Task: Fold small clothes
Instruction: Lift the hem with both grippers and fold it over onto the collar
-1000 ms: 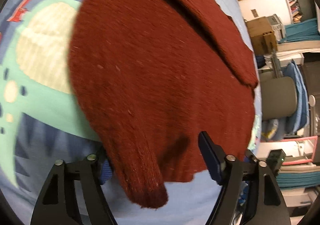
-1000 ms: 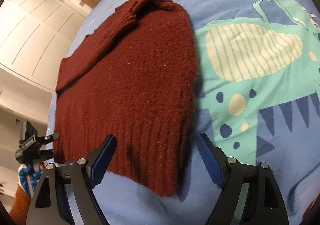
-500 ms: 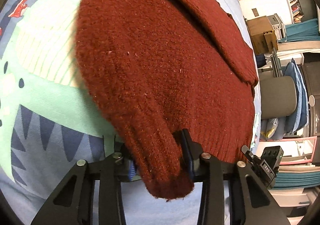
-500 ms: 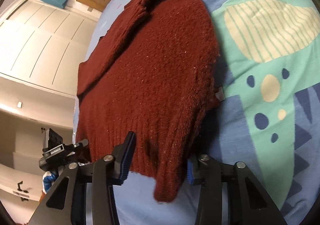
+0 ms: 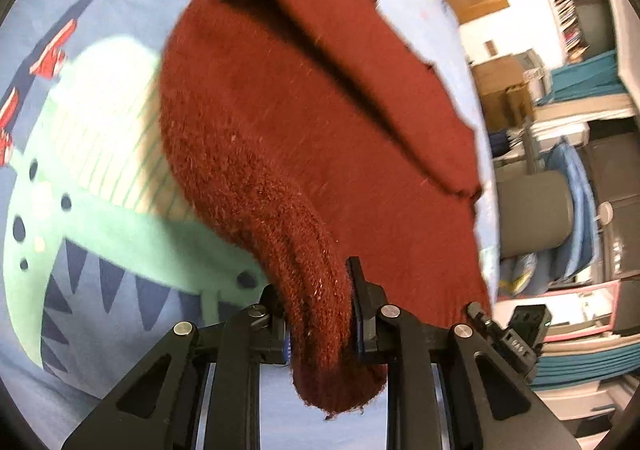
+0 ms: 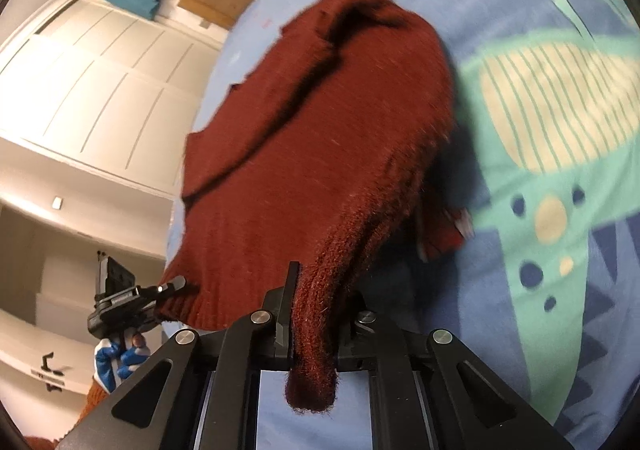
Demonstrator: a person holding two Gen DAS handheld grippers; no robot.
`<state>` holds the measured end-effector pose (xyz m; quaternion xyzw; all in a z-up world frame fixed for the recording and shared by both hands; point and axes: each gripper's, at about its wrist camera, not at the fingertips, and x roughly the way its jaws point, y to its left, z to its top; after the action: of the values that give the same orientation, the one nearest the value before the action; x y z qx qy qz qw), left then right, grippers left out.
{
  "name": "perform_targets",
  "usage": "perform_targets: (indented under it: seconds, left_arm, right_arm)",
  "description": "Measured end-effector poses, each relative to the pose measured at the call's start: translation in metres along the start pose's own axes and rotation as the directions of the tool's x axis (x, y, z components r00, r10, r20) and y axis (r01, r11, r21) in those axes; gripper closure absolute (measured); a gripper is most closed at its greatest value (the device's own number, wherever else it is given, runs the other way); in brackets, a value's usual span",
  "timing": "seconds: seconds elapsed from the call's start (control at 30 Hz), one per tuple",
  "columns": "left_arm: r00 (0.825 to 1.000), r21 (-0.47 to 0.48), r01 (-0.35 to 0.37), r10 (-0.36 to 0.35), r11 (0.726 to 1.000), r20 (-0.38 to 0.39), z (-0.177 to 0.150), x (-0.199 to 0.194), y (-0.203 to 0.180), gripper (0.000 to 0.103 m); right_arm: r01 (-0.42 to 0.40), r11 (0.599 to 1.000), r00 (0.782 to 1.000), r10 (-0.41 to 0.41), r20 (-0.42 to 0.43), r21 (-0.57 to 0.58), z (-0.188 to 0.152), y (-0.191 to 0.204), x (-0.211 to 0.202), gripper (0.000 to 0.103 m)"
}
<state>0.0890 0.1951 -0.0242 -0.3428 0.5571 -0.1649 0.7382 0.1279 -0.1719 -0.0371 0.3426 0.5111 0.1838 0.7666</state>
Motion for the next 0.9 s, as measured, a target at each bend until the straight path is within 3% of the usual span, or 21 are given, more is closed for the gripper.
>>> perform_targets:
  seconds: [0.23, 0.53, 0.7, 0.9]
  left_arm:
    - [0.990, 0.026, 0.081, -0.084, 0.996, 0.111, 0.040, -0.033, -0.031, 0.087]
    - [0.968, 0.070, 0.110, -0.122, 0.992, 0.219, 0.108, -0.045, -0.066, 0.087]
    - [0.961, 0.055, 0.085, -0.096, 0.995, 0.259, 0.146, -0.027, -0.073, 0.087]
    - [0.968, -0.011, 0.003, 0.000, 1.000, 0.252, 0.188, 0.015, -0.053, 0.087]
  right_arm:
    - [-0.056, 0.996, 0.995, 0.062, 0.075, -0.076, 0.037, 0.033, -0.017, 0.093]
    - [-0.061, 0.986, 0.977, 0.091, 0.193, -0.158, 0.111, 0.076, -0.030, 0.093]
    - [-0.030, 0.989, 0.967, 0.064, 0.247, -0.142, 0.152, 0.077, -0.026, 0.093]
    - [0.035, 0.993, 0.969, -0.006, 0.247, -0.110, 0.197, 0.065, 0.005, 0.093]
